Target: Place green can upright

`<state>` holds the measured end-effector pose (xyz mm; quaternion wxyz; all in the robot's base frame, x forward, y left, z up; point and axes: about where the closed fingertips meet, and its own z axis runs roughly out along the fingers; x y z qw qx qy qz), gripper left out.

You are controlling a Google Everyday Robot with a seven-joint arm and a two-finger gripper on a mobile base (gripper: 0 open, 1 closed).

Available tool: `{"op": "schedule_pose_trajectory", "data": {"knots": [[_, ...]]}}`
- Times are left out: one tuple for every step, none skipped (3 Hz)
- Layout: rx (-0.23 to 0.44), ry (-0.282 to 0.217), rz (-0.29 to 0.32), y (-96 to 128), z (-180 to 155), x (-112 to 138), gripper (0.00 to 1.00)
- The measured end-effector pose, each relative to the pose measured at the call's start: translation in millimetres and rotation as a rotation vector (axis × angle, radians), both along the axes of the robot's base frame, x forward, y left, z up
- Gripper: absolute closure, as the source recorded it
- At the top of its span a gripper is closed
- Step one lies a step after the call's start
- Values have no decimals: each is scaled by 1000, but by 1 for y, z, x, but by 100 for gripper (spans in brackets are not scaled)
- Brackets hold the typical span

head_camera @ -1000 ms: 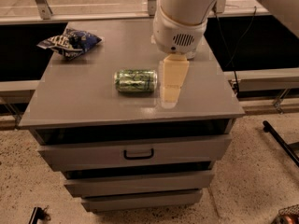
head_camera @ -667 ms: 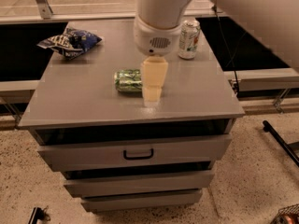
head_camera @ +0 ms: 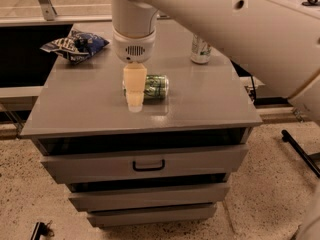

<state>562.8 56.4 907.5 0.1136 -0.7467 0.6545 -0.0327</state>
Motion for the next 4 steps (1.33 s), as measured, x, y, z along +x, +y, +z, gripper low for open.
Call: {"op": "schedule_pose_trajectory", "data": {"knots": [[-4,13,-3,13,-11,14,0],[13,29,3,17,-29,32,0],[19,29,-2,12,-44,48,0],[7,19,-7,7,-55,55,17]]}}
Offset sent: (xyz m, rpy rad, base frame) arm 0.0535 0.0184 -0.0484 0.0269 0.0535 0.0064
